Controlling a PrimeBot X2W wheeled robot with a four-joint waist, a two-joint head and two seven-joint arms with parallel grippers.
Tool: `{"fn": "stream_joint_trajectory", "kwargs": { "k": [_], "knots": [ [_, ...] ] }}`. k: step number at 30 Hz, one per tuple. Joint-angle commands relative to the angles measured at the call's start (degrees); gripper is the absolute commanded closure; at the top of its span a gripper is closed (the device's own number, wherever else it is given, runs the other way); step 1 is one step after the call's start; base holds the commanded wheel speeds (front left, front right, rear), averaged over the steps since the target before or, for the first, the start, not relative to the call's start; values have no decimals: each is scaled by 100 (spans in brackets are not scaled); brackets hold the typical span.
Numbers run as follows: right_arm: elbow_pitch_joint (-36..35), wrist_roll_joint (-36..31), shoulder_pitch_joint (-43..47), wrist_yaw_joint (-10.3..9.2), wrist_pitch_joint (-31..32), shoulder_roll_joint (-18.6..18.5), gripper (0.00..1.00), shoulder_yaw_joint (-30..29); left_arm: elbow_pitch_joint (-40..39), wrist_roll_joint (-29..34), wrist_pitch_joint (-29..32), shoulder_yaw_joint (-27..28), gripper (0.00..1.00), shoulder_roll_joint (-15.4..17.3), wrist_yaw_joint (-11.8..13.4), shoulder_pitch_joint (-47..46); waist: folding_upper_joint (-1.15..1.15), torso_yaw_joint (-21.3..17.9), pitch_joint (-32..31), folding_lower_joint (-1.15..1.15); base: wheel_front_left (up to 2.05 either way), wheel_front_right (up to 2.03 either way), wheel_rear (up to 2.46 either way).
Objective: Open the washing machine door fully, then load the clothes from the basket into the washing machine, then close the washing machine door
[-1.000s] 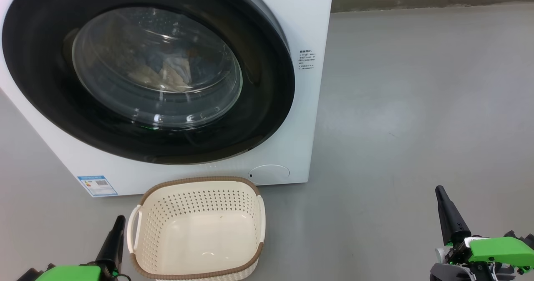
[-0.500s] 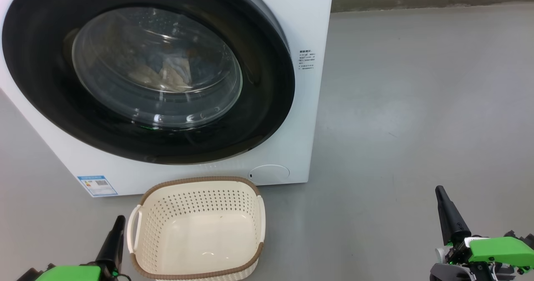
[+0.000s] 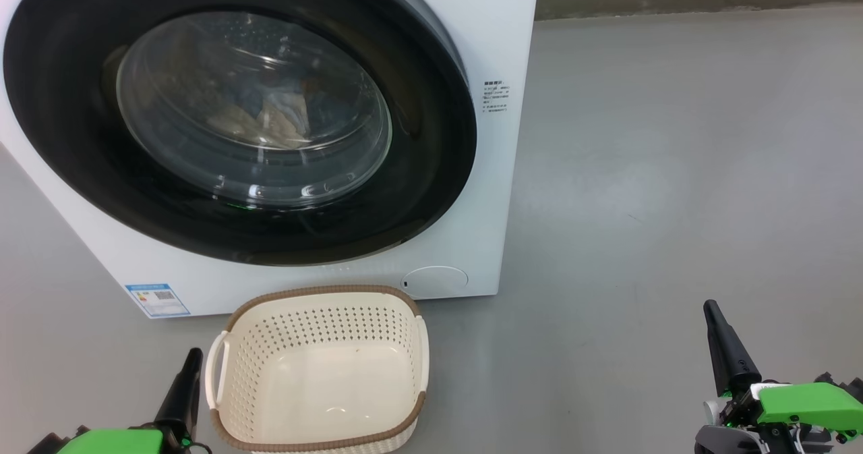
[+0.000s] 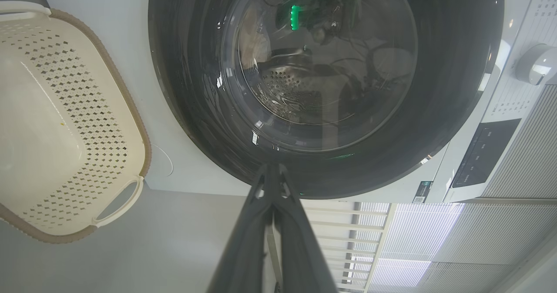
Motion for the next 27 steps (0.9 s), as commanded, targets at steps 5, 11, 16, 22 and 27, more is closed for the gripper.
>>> {"fn": "stream_joint_trajectory", "kwargs": {
  "k": [5, 11, 16, 22, 27],
  "knots": [
    [-174, 64, -58, 10, 43, -17, 100, 131, -169, -46, 39, 199, 100, 71, -15, -236, 0, 0, 0, 0, 0, 0, 0],
    [-174, 64, -58, 10, 43, -17, 100, 131, -169, -47, 39, 198, 100, 71, -15, -236, 0, 0, 0, 0, 0, 0, 0],
    [-174, 64, -58, 10, 43, -17, 100, 131, -169, -47, 38, 198, 100, 71, -15, -236, 0, 0, 0, 0, 0, 0, 0],
    [-174, 64, -58, 10, 43, -17, 100, 131, -169, -47, 38, 198, 100, 71, -15, -236, 0, 0, 0, 0, 0, 0, 0],
    [-174, 64, -58, 10, 43, -17, 100, 131, -169, -47, 38, 198, 100, 71, -15, -236, 0, 0, 0, 0, 0, 0, 0]
  ]
}}
